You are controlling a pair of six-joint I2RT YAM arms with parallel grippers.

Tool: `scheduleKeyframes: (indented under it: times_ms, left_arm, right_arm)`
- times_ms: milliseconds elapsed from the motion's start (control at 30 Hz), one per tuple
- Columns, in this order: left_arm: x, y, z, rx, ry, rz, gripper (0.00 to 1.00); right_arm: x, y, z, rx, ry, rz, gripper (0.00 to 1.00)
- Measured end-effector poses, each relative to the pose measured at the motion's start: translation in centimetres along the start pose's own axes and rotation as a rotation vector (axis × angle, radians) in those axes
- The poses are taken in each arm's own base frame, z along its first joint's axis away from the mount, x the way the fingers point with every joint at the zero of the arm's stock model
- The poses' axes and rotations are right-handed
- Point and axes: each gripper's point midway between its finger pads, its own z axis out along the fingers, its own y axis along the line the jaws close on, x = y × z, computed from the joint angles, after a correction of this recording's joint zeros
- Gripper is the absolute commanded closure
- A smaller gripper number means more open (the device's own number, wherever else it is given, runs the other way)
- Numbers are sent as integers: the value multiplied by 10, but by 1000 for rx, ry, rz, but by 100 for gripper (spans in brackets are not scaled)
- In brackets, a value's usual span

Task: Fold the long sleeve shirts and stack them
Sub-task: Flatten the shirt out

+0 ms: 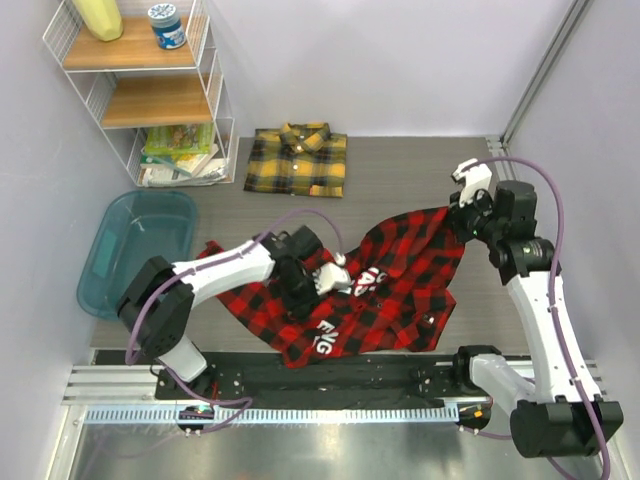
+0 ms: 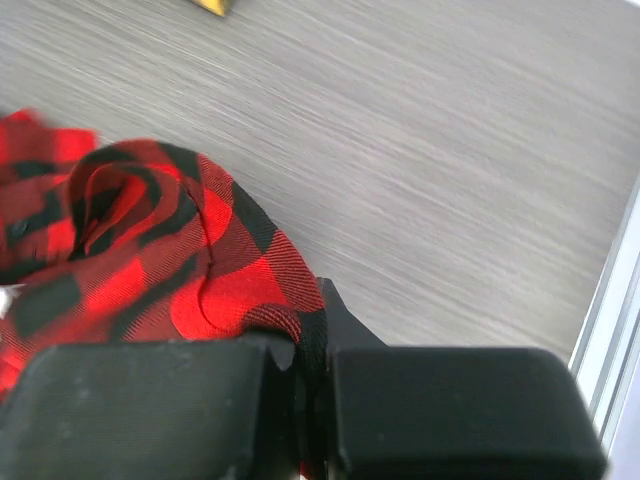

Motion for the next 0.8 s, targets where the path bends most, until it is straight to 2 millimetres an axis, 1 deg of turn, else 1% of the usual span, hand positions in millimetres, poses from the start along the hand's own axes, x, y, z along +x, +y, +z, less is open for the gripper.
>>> scheduleKeyframes:
  times_ms: [33, 100, 133, 167, 233, 267, 333, 367, 433, 467, 500, 533, 600, 633, 667, 700, 733, 800]
  left_arm:
    - [6, -13, 7, 13, 32, 44, 80]
    - [11, -32, 20, 36, 80, 107, 70]
    - [12, -38, 25, 45, 96, 125, 58]
    - [13, -40, 26, 48, 102, 127, 54]
    - [10, -34, 22, 33, 77, 102, 47]
    - [7, -27, 16, 18, 48, 73, 45]
    - [-3, -7, -3, -33, -30, 12, 38]
    - [-11, 4, -15, -65, -75, -16, 37]
    - [-41, 31, -45, -157, -201, -56, 27]
    - [-56, 39, -56, -189, -248, -56, 25]
    - [-75, 47, -68, -217, -309, -52, 22]
    - [-94, 50, -77, -234, -360, -46, 22]
    - [-124, 54, -84, -241, -427, -44, 21]
    - [-138, 55, -83, -235, -449, -38, 21]
    - [-153, 57, -77, -226, -463, -37, 20]
    - [-161, 58, -66, -212, -462, -40, 20]
    - [-164, 58, -53, -196, -447, -44, 19]
    - [-161, 56, -22, -163, -392, -65, 17]
  right_arm:
    - [1, -6, 1, 15, 4, 10, 99]
    - [6, -11, 4, 23, 20, 25, 99]
    - [9, -12, 5, 21, 26, 30, 99]
    - [12, -11, 6, 16, 33, 35, 99]
    - [19, -7, 8, -7, 47, 37, 99]
    - [23, -4, 8, -25, 54, 36, 99]
    - [28, 3, 9, -60, 64, 35, 99]
    - [31, 8, 9, -84, 70, 34, 99]
    - [36, 15, 8, -119, 71, 31, 99]
    - [39, 19, 6, -135, 72, 29, 99]
    - [41, 23, 4, -146, 69, 26, 99]
    - [43, 25, 2, -153, 66, 23, 99]
    - [44, 31, -5, -164, 58, 16, 99]
    - [44, 32, -7, -166, 50, 12, 99]
    - [42, 33, -10, -168, 42, 8, 99]
    - [41, 34, -12, -169, 37, 5, 99]
    - [41, 35, -13, -169, 33, 3, 99]
    - [41, 36, -15, -172, 33, 3, 99]
